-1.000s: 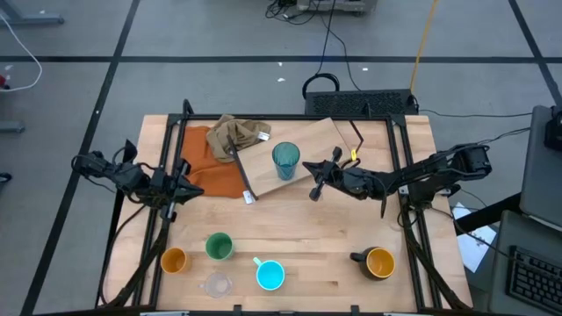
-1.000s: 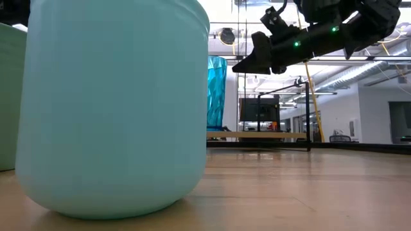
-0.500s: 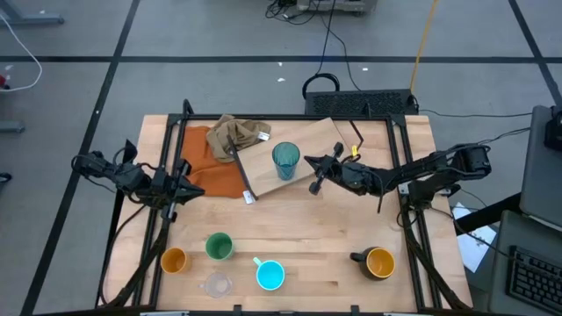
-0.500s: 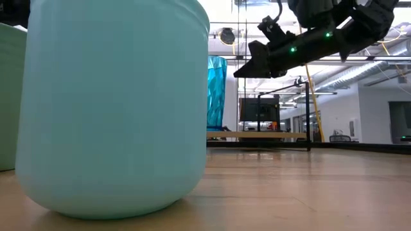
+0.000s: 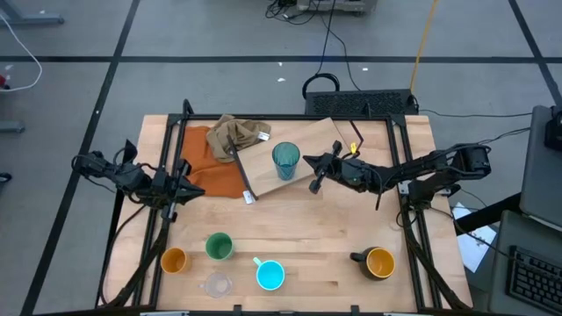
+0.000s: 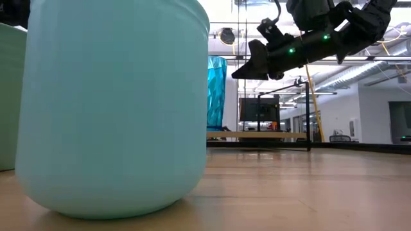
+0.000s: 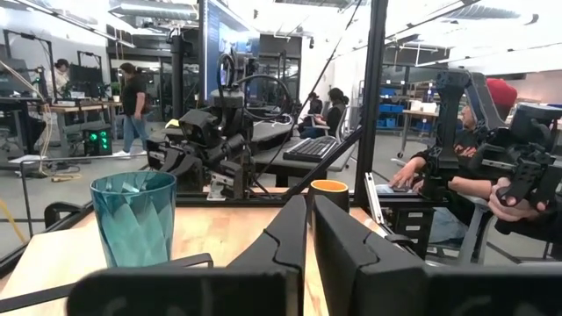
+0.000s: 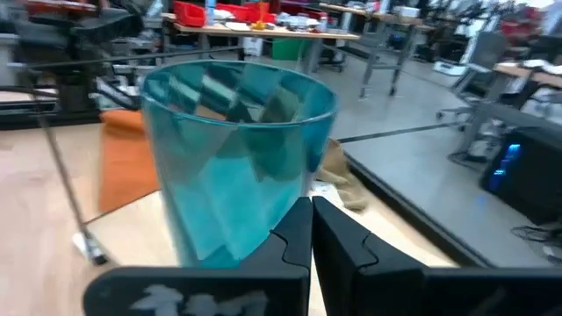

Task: Stack small to large cups/mugs on shelf
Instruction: Put the green cup on the shelf

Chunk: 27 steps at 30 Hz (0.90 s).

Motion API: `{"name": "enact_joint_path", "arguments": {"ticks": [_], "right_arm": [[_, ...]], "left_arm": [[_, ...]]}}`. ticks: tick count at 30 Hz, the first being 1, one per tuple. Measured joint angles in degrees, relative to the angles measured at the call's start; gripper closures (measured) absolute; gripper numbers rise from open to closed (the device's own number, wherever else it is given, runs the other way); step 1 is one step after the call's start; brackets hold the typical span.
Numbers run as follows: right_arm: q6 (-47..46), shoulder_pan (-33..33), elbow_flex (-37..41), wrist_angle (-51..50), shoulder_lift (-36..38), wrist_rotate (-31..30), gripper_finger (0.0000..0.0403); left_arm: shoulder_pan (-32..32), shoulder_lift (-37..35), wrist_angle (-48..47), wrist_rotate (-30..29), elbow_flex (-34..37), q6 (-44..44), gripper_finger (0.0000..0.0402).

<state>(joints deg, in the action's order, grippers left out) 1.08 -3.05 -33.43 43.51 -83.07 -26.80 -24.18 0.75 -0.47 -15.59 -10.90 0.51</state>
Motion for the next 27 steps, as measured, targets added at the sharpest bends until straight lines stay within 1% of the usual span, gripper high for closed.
{"name": "enact_joint_path", "arguments": {"ticks": [8, 12, 19, 23, 27], "right_arm": [[-0.2, 0.0, 0.0, 0.2, 0.0, 0.2, 0.0403], [-0.3, 0.0, -0.1, 0.9, 0.0, 1.5, 0.0403], [2.7, 1.2, -0.1, 0.8, 0.1, 1.4, 0.0403], [4.7, 3.3, -0.1, 0.9, 2.6, 1.3, 0.0403], [6.9, 6.4, -0.1, -3.0, 7.2, -0.3, 0.0403]], "left_arm": [[0.0, 0.0, 0.0, 0.0, 0.0, -0.2, 0.0376], [0.0, 0.0, 0.0, 0.0, 0.0, -0.4, 0.0376], [0.0, 0.0, -0.9, 0.0, 0.0, 0.7, 0.0376], [0.0, 0.0, -1.0, 0.0, 0.0, 1.5, 0.0376], [0.0, 0.0, -1.1, -0.2, 0.0, 1.5, 0.0376]]}}
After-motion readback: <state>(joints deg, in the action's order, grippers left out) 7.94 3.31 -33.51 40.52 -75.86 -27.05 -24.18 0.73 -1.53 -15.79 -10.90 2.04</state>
